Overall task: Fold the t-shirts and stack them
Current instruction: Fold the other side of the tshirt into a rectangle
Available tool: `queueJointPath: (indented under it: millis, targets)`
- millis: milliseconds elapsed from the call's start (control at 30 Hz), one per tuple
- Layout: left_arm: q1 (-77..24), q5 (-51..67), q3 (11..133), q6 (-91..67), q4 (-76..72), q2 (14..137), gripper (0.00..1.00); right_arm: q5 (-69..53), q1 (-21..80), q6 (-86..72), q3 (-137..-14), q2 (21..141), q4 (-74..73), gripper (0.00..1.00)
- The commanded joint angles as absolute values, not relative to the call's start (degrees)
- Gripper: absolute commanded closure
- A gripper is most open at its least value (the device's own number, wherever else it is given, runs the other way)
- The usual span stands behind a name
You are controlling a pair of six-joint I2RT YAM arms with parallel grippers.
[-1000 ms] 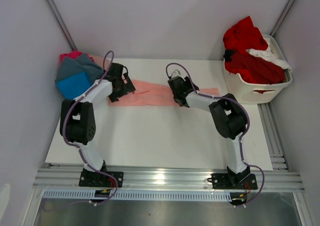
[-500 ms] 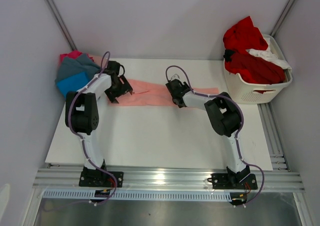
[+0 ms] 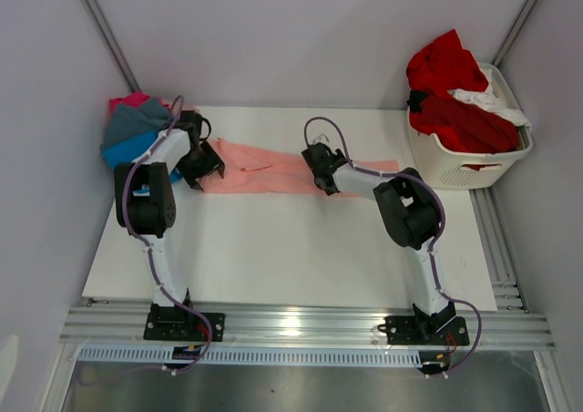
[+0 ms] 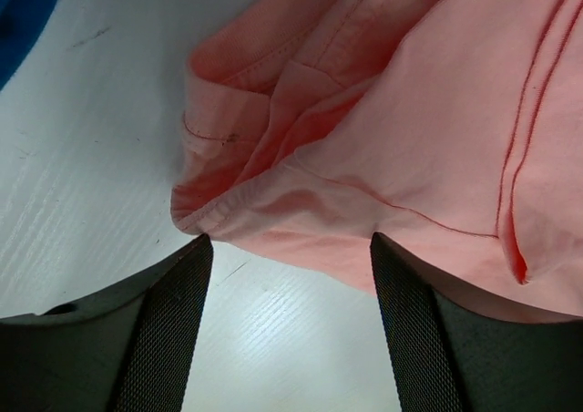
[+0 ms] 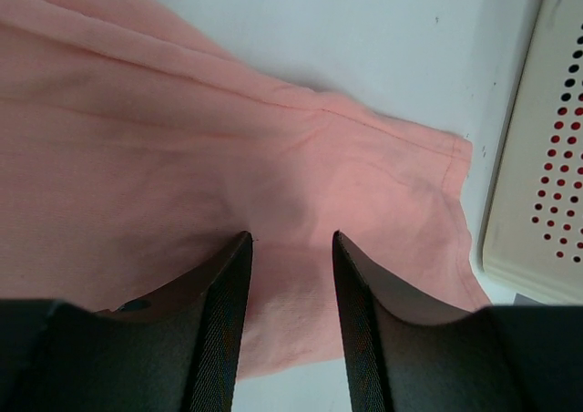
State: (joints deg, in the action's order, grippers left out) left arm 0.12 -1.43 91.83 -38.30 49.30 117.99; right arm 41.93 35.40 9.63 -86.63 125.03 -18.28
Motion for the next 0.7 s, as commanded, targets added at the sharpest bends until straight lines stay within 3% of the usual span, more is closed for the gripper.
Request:
queueJointPath:
  millis: [0,167,300,333,500,633,667]
  targets:
    - [-0.2,-4.2,92.5,-35.6,50.3,118.1,0.26,39.6,35.5,7.1,-88.0,122.2,-20.1,0.55]
    - [-0.2,-6.9,92.1,-33.8,50.5,117.9,0.27,38.3,34.9,5.7,-88.0,121.2,-21.1,0.54]
    - [-0.2,-10.4,91.5,-31.5,52.4,118.8,0.39,37.7,34.8,4.9,-88.0,120.2,-21.6,0.54]
    - [-0.2,-10.6,91.8,-31.0,52.3,119.1,0.46,37.4,34.7,4.7,-88.1,120.1,-21.7,0.54]
    - [-0.8,-11.2,92.0,-29.7,53.3,121.5,0.62,35.9,34.2,3.3,-87.8,119.0,-22.1,0.54]
    - [-0.8,-10.1,91.2,-29.5,53.5,122.0,0.99,34.9,33.8,2.5,-86.6,117.9,-21.8,0.54]
    - [-0.7,-9.9,89.5,-29.6,53.1,121.5,0.99,34.6,33.8,2.3,-86.1,117.7,-21.9,0.54]
